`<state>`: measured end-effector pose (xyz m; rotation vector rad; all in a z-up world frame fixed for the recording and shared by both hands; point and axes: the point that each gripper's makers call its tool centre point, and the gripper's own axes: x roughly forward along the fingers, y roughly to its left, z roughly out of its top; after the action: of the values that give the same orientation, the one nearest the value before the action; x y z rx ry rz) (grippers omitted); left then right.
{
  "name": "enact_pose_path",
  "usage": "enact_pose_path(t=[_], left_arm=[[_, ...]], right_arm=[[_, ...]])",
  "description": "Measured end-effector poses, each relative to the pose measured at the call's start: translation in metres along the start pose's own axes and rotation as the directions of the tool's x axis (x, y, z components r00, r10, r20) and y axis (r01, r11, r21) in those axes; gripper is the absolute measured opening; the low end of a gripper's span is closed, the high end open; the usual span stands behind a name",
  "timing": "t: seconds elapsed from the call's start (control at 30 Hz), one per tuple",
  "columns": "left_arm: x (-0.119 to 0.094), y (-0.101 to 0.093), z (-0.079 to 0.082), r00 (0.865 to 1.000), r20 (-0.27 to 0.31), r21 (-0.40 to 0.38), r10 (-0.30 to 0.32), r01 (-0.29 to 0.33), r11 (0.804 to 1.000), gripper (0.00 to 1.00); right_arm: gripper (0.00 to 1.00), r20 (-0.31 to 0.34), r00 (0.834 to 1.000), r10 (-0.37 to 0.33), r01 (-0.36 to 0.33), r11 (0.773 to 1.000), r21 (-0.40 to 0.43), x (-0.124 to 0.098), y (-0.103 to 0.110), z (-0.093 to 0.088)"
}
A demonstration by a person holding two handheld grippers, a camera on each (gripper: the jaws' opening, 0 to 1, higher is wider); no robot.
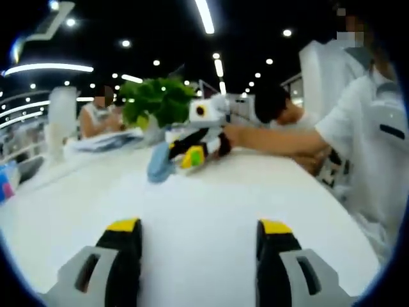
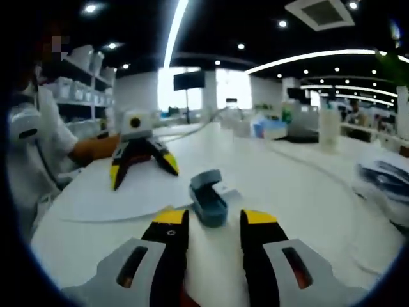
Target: Pick up the paper insert the paper into the punch align the paper edges press the punch to punch holes
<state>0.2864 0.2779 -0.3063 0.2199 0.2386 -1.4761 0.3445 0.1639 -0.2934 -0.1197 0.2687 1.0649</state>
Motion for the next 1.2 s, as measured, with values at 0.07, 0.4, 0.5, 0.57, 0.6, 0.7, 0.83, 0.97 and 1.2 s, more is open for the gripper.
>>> enact_pose_path(t=[0.07,0.4,0.5,0.57,0.6,0.7,0.83,0.97,1.2], left_arm=[[0.000,-0.001,0.000,1.000,0.001,-0.003,-0.002,0.002,1.000,0.73],[0.003,-0.008,0.000,1.000,0.005,-0.011,-0.007,0.007,1.000,0.72],[0.005,-0.011,0.001,1.000,0.005,-0.009,-0.007,0.007,1.000,0.72],[0.007,-0.013,0.001,1.000,0.004,-0.008,-0.005,0.005,1.000,0.72],[0.007,-0.013,0.001,1.000,0.003,-0.007,-0.004,0.004,1.000,0.71],[0.007,-0.012,0.000,1.000,0.003,-0.005,0.001,-0.001,1.000,0.70],[0.007,-0.010,0.000,1.000,0.002,-0.004,0.002,-0.002,1.000,0.70],[0.008,-0.010,0.000,1.000,-0.001,0.001,0.007,-0.007,1.000,0.69],[0.008,-0.010,0.001,1.000,0.000,-0.001,0.013,-0.013,1.000,0.69]], right_arm=[[0.35,-0.001,1.000,0.022,-0.022,1.000,-0.014,0.004,0.000,0.000],[0.24,-0.035,0.994,0.108,-0.110,0.990,-0.082,0.021,0.005,-0.005],[0.23,-0.028,0.993,0.116,-0.118,0.990,-0.075,0.020,0.009,-0.005],[0.23,-0.025,0.993,0.120,-0.121,0.990,-0.071,0.020,0.011,-0.005],[0.23,-0.024,0.992,0.121,-0.123,0.990,-0.074,0.020,0.011,-0.005],[0.23,-0.021,0.991,0.132,-0.134,0.987,-0.084,0.019,0.014,-0.005],[0.23,-0.018,0.988,0.153,-0.154,0.982,-0.111,0.018,0.020,-0.005],[0.23,-0.022,0.985,0.171,-0.172,0.978,-0.117,0.017,0.026,-0.005],[0.23,-0.029,0.983,0.184,-0.186,0.976,-0.112,0.016,0.034,-0.007]])
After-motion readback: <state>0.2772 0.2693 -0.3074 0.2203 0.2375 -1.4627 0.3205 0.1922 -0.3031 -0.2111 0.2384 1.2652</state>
